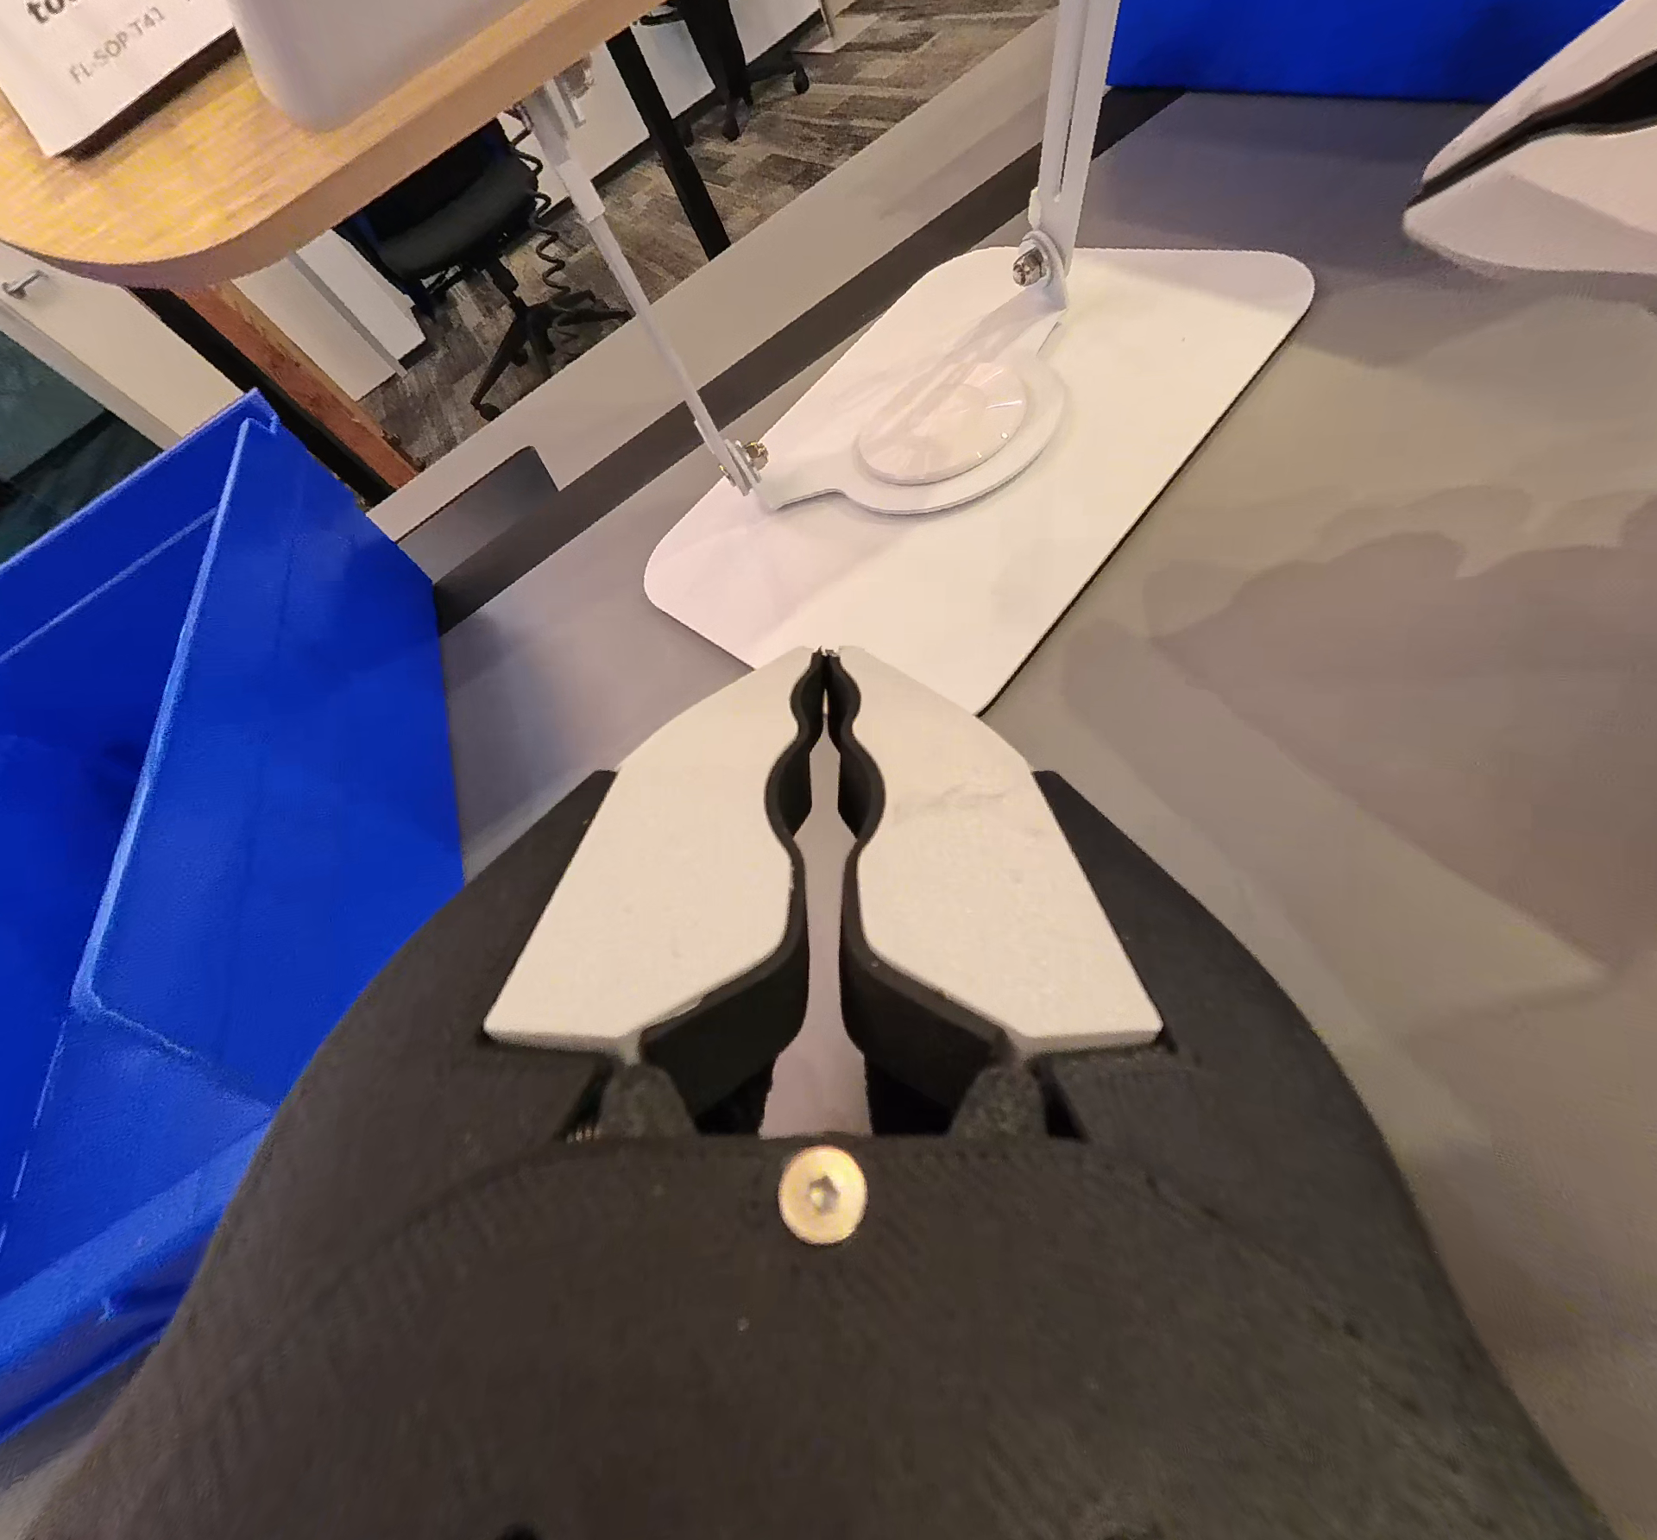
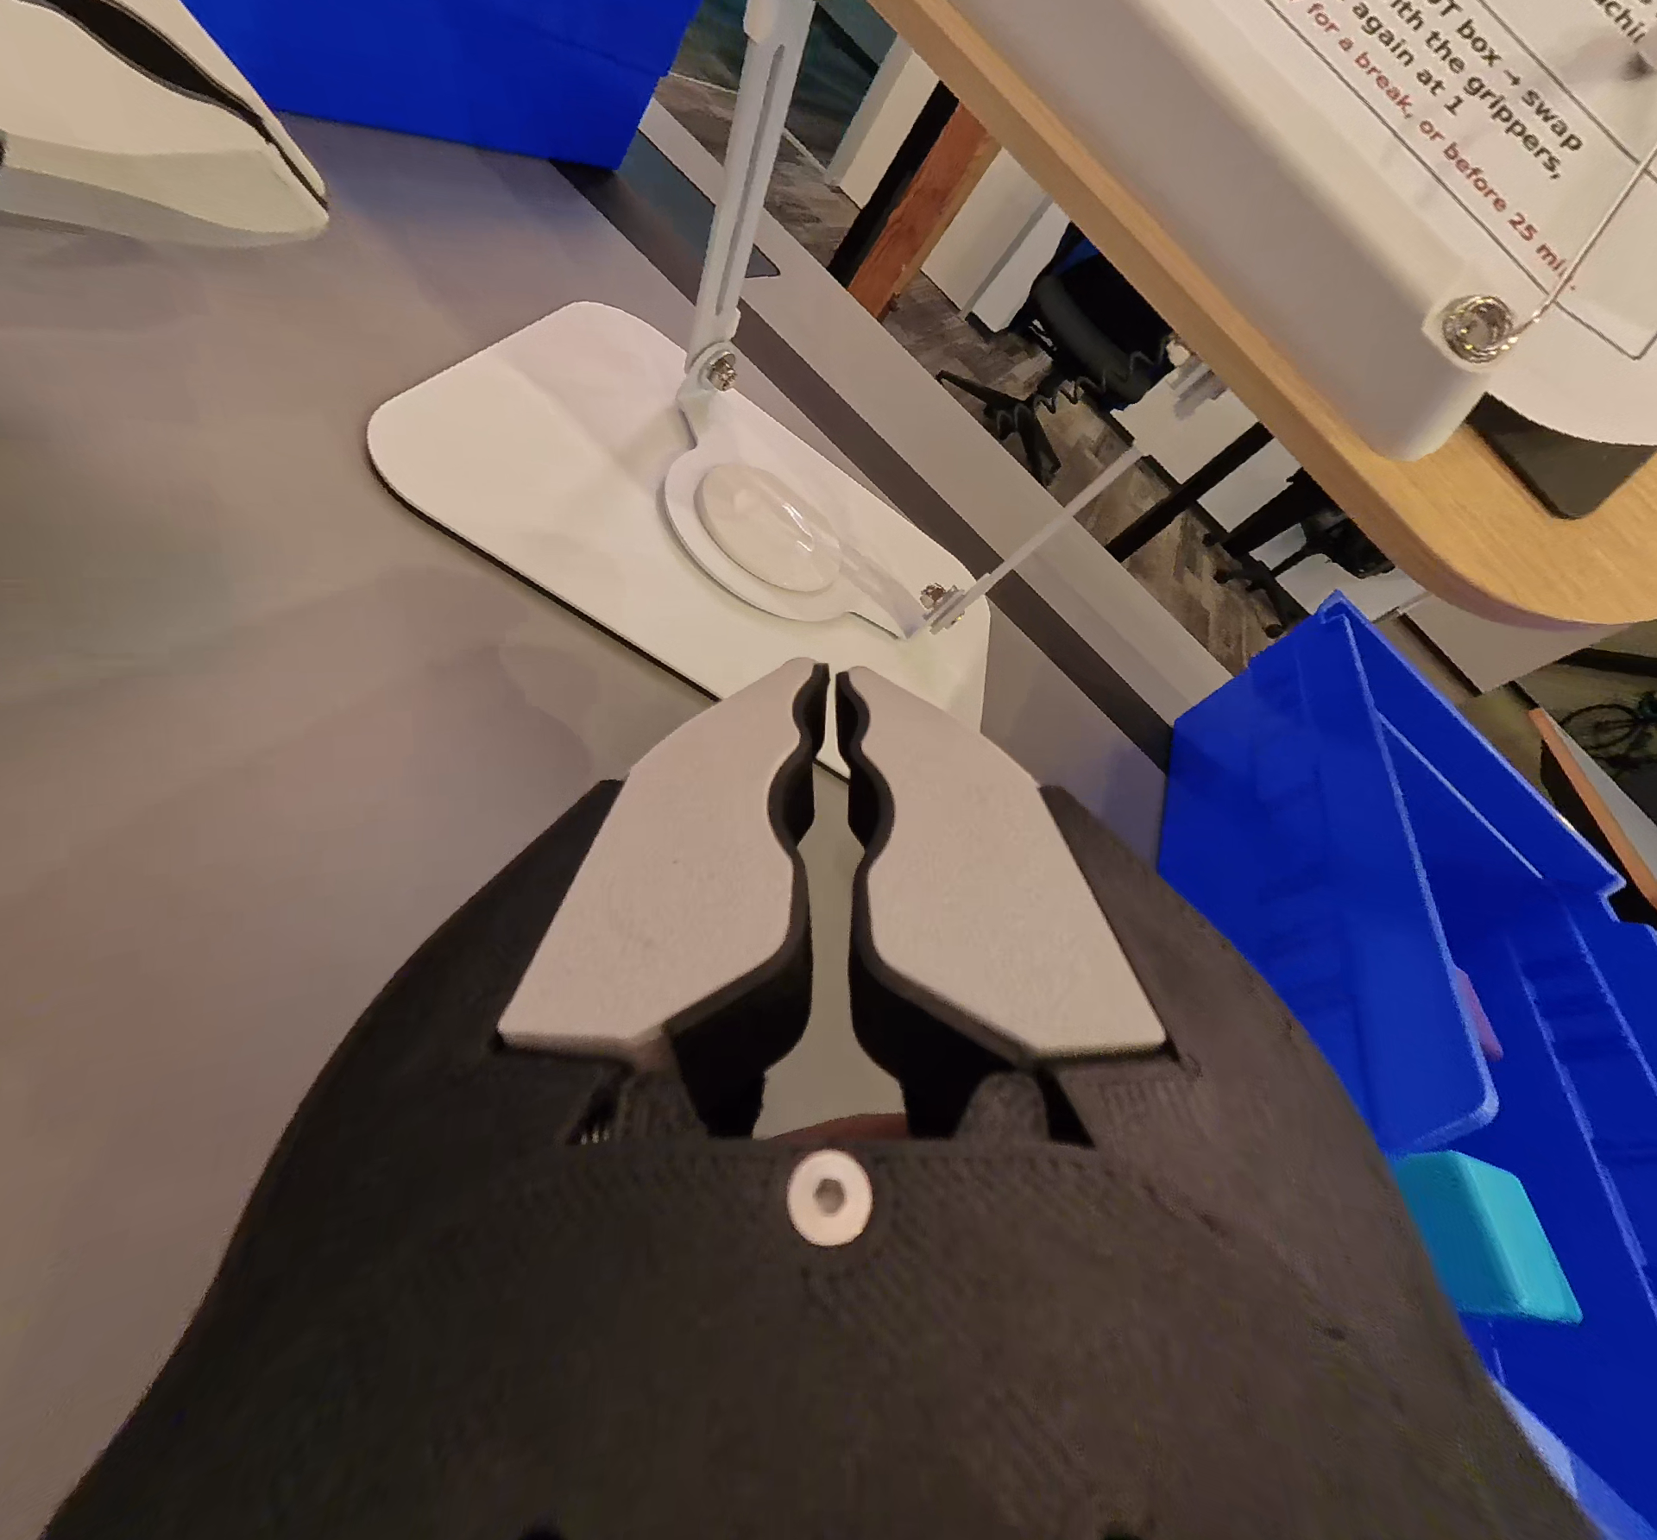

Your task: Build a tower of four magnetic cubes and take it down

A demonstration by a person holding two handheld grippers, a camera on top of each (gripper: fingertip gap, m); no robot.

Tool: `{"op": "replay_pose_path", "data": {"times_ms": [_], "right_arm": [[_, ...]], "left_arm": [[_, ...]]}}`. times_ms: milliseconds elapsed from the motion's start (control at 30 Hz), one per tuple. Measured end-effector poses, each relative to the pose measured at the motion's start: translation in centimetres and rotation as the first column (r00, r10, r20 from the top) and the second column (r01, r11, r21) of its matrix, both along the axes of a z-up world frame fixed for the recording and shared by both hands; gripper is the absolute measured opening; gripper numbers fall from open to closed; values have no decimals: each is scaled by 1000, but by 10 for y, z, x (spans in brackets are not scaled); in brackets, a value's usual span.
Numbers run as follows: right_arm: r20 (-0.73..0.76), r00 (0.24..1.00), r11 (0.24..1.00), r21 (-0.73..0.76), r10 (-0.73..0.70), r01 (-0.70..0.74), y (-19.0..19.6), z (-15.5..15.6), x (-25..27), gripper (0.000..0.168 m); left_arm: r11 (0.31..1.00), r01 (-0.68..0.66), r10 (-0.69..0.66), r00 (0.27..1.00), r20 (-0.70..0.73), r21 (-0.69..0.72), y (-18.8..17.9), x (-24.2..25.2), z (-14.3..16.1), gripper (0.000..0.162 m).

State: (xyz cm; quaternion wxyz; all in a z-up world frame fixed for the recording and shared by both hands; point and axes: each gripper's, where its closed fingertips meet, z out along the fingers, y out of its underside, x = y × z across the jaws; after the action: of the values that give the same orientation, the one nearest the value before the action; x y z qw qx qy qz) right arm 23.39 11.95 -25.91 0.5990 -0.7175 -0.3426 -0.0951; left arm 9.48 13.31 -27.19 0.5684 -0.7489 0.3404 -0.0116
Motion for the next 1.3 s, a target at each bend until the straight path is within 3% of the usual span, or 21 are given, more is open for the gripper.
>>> {"op": "replay_pose_path", "data": {"times_ms": [433, 1067, 1167, 1300], "right_arm": [[14, 995, 995, 36, -96, 96, 1, 5, 18, 1], [30, 993, 993, 54, -111, 109, -2, 7, 25, 3], [20, 992, 991, 53, -127, 125, -3, 8, 32, 3], [13, 987, 986, 55, -158, 157, -1, 8, 40, 2]], "left_arm": [[1000, -17, 17, 1000, 11, 5, -3, -6, 2, 0], [999, -38, 38, 999, 17, 14, -3, -11, 3, 0], [997, -82, 81, 996, 23, 18, -1, -20, 4, 0], [969, -245, 245, 970, 3, 31, 7, -51, 6, 0]]}}
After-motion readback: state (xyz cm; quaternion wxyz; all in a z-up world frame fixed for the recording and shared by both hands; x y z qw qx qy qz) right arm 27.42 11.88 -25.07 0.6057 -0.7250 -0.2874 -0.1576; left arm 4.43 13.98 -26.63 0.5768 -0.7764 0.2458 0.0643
